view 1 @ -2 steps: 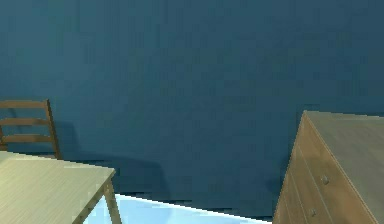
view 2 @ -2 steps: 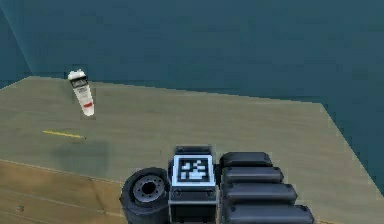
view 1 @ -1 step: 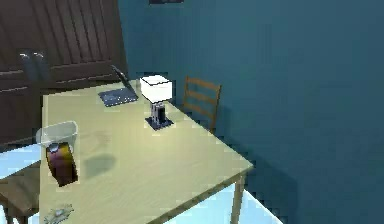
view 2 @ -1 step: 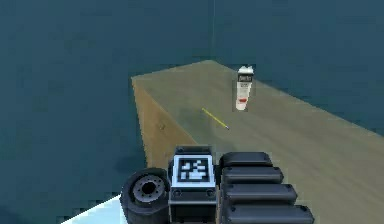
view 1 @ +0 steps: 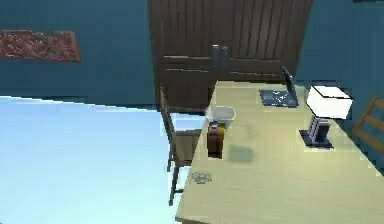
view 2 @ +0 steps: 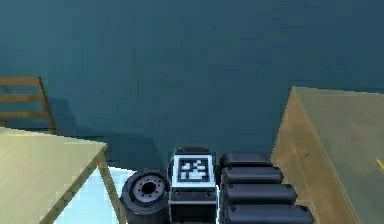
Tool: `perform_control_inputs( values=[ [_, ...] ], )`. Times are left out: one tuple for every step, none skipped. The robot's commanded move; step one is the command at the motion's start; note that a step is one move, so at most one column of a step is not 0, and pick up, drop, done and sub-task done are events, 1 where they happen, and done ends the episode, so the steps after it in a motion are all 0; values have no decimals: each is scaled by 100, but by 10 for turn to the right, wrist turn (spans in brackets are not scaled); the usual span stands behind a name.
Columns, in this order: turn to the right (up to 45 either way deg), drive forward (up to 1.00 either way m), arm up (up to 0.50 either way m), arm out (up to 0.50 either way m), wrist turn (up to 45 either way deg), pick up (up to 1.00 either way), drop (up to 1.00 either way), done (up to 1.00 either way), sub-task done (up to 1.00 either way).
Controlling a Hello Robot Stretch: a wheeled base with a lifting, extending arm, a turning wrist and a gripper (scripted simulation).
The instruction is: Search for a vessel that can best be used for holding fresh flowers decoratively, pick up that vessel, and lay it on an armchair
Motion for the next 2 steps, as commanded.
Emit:
perform_control_inputs(
  values=[
    [-450,0,0,0,0,0,0,0,0],
    [-120,0,0,0,0,0,0,0,0]
  ],
)
